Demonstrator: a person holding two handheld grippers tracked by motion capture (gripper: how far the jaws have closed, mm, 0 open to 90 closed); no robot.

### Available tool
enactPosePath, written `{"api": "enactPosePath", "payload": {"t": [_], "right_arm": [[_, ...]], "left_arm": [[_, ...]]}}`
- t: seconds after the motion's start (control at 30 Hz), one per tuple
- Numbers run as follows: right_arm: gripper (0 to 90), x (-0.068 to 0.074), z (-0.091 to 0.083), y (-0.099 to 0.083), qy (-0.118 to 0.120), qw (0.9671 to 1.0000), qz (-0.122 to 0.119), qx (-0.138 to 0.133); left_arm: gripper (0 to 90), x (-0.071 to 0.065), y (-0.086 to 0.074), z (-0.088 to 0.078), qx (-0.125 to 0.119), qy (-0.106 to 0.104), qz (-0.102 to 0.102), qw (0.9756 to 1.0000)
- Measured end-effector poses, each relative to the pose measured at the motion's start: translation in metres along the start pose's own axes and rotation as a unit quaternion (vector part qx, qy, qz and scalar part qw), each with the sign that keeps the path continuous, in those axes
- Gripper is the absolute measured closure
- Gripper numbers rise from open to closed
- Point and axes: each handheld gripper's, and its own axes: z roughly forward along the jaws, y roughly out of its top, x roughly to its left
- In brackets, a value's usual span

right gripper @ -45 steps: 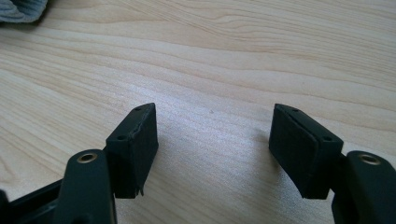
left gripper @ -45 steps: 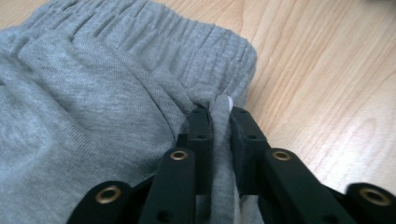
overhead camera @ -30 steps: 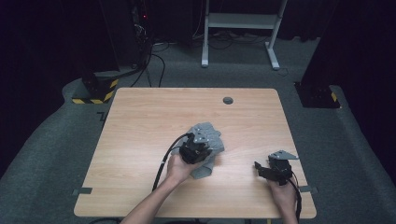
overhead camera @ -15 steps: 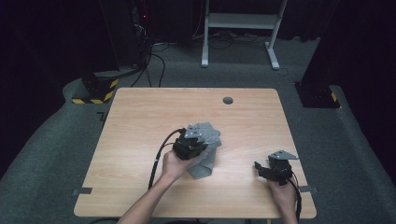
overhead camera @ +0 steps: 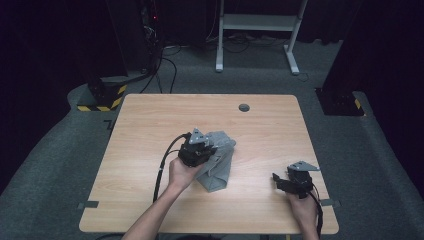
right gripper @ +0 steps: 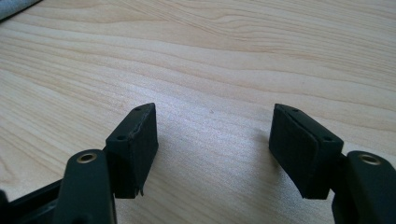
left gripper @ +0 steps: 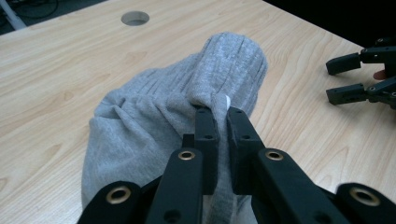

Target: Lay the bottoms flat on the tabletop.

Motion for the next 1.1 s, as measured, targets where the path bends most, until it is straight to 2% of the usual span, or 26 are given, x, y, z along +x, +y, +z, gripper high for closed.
{"api": "enactPosePath", "payload": {"t": [0.37, 0.4, 0.5, 0.6, 0.87, 0.97, 1.0, 1.1], "right_arm": [[31.9, 0.0, 0.0, 0.0, 0.0, 1.0, 0.0, 0.0], [31.9, 0.0, 0.0, 0.0, 0.0, 1.0, 0.0, 0.0], [31.8, 0.0, 0.0, 0.0, 0.001, 1.0, 0.0, 0.0], [31.8, 0.0, 0.0, 0.0, 0.001, 1.0, 0.0, 0.0], [31.3, 0.0, 0.0, 0.0, 0.001, 1.0, 0.0, 0.001], [31.3, 0.0, 0.0, 0.0, 0.001, 1.0, 0.0, 0.001], [31.3, 0.0, 0.0, 0.0, 0.001, 1.0, 0.0, 0.001], [31.3, 0.0, 0.0, 0.0, 0.001, 1.0, -0.001, 0.001]], "left_arm": [[84.3, 0.01, -0.001, -0.008, -0.003, 0.009, -0.01, 0.9999], [84.3, 0.013, -0.001, -0.009, -0.004, 0.005, -0.02, 0.9998], [84.3, 0.015, -0.001, -0.01, -0.005, 0.0, -0.027, 0.9996], [84.3, 0.019, 0.0, -0.013, -0.002, 0.008, -0.024, 0.9997], [84.3, 0.029, -0.002, -0.019, -0.009, 0.016, -0.037, 0.9991], [84.3, 0.033, -0.003, -0.021, -0.009, 0.02, -0.037, 0.9991], [84.3, 0.036, -0.004, -0.023, -0.016, 0.022, -0.045, 0.9986], [84.4, 0.039, -0.006, -0.025, -0.02, 0.025, -0.051, 0.9982]]}}
